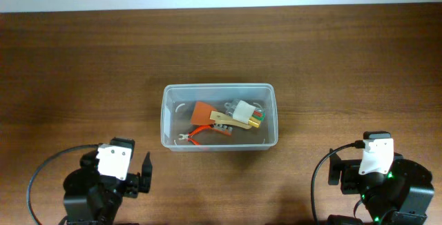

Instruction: Pack container

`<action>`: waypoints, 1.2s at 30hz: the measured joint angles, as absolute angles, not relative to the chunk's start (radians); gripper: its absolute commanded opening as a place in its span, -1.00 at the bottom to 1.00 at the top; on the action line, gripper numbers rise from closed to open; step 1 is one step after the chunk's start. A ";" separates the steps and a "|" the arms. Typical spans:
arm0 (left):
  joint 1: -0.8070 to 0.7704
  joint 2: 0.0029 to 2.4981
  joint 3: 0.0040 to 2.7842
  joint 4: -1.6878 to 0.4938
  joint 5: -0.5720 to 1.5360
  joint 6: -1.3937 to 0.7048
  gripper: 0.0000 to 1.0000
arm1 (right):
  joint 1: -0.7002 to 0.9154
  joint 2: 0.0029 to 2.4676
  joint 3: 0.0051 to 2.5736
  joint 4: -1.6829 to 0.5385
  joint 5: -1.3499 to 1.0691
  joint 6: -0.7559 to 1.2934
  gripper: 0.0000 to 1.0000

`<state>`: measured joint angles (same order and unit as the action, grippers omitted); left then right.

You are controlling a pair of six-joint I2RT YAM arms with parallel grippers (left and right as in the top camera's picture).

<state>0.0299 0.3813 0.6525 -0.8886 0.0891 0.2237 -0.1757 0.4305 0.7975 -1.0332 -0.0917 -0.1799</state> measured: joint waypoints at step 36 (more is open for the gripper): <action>0.030 0.381 0.651 -0.969 0.089 0.224 0.99 | 0.020 0.012 0.076 -0.040 -0.019 -0.134 0.97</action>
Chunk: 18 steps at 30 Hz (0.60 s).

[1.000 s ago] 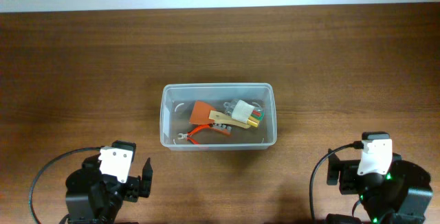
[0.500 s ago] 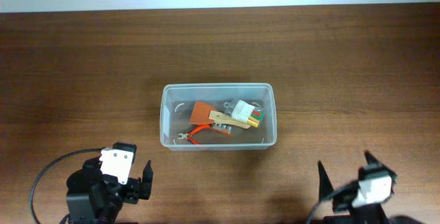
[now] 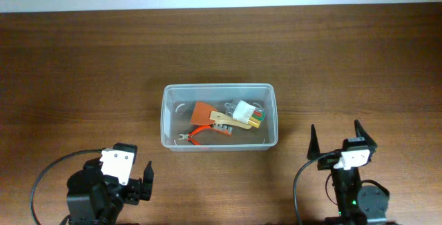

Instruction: Pack container

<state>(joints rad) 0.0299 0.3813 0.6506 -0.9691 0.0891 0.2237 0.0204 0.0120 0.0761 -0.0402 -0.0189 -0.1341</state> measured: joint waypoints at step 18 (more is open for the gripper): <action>0.030 0.381 0.651 -0.969 0.089 0.224 0.99 | 0.020 0.012 0.020 -0.088 0.038 -0.135 0.97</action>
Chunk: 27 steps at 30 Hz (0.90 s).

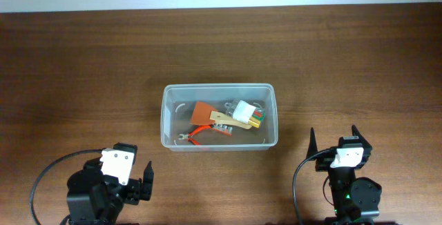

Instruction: Pack container

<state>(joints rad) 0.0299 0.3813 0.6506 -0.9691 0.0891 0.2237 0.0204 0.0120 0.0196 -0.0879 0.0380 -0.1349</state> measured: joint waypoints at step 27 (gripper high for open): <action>0.008 0.330 0.651 -0.968 0.093 0.224 0.99 | 0.020 0.012 0.020 -0.088 0.038 -0.134 0.97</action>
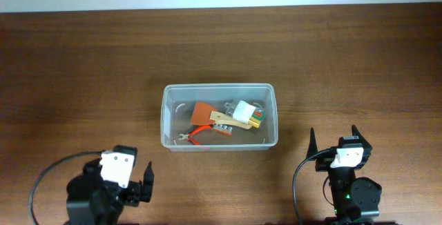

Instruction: Pack container

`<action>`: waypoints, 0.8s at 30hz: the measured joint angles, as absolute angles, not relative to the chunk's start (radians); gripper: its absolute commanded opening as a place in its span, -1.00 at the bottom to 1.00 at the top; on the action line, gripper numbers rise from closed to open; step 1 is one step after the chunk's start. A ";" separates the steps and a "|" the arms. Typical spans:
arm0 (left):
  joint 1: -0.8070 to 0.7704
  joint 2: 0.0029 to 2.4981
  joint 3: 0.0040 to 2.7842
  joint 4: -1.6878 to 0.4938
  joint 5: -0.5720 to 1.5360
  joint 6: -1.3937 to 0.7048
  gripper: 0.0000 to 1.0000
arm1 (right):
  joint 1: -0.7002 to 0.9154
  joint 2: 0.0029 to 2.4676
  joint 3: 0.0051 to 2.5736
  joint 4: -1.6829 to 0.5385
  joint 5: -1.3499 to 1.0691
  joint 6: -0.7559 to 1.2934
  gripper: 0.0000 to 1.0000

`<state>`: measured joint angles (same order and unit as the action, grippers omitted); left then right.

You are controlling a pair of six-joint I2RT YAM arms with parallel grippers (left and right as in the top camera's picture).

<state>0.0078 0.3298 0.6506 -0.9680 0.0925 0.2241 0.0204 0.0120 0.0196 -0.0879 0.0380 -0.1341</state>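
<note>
A clear plastic container (pixel 168 114) sits at the table's middle. Inside lie an orange piece (pixel 202 112), orange-handled pliers (pixel 199 134), a wooden piece (pixel 235 121) and a white block (pixel 244 110) with green and red bits beside it. My left gripper (pixel 138 178) is at the near left, well short of the container; one dark finger (pixel 148 174) shows clearly, and its gap cannot be read. My right gripper (pixel 333 143) stands near the front right, open, with its two fingers spread and nothing between them.
The brown wooden table (pixel 83 73) runs to a pale strip at the far edge. Black cables loop beside each arm base at the near edge.
My left arm has shifted slightly toward the near edge. The right arm and the container's contents have not moved.
At first my right arm sat folded at the far right corner with its gripper hidden. It then stood closer in with open fingers pointing away, and drew back slightly. My left arm has crept toward the near edge. The container's contents stayed put.
</note>
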 measured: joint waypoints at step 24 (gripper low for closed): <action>-0.085 0.020 0.022 0.079 0.004 0.224 0.99 | 0.020 0.012 0.019 -0.086 0.042 -0.134 0.97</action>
<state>-0.0849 0.0204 0.0219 0.0788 0.0044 0.2245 0.0204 0.0120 0.0193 -0.0856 0.0418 -0.1345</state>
